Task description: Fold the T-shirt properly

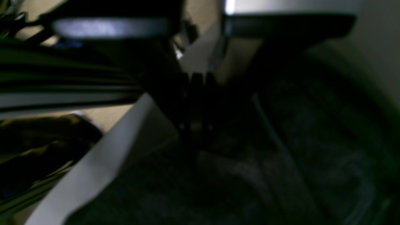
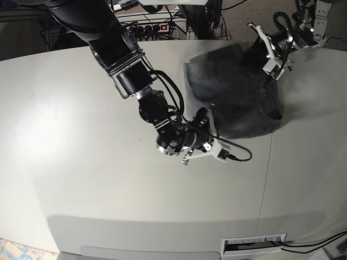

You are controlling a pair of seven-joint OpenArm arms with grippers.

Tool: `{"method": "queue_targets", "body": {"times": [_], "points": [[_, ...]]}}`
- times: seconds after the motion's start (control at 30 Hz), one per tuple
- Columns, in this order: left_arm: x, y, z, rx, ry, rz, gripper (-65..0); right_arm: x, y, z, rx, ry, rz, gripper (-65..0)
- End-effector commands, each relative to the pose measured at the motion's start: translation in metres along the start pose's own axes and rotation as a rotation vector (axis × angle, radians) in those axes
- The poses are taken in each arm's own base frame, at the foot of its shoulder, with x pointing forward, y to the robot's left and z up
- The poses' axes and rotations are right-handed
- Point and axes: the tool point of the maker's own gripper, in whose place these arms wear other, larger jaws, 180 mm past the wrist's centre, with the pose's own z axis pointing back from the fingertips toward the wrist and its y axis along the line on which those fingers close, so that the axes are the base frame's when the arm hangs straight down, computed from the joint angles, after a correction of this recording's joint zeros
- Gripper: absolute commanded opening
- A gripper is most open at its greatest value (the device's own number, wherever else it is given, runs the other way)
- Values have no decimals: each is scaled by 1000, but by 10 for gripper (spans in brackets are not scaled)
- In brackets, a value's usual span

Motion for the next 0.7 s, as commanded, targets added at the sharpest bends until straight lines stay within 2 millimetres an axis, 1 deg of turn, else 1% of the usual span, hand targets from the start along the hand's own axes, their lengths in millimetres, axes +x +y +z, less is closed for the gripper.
{"method": "queue_targets", "body": {"times": [0.0, 0.07, 0.13, 0.3, 0.4, 0.53, 0.67], "points": [[-1, 15, 5, 41, 35, -41, -650, 8, -11, 8, -20, 1, 13, -650], [6, 32, 8, 80, 41, -73, -650, -2, -12, 10, -1, 21, -16, -650], [18, 48, 9, 110, 31, -103, -650, -11, -12, 13, 15, 34, -43, -650], [50, 91, 9, 178, -9, -144, -650, -22, -9, 24, 80, 42, -111, -650], [70, 107, 7, 184, -56, -132, -650, -28, -9, 36, 112, 47, -137, -650], [91, 126, 5, 199, -91, -142, -650, -33, -10, 54, 122, 37, -132, -650], [114, 147, 6, 226, -150, -122, -650, -42, 0, 71, 115, 37, -89, -650]]}}
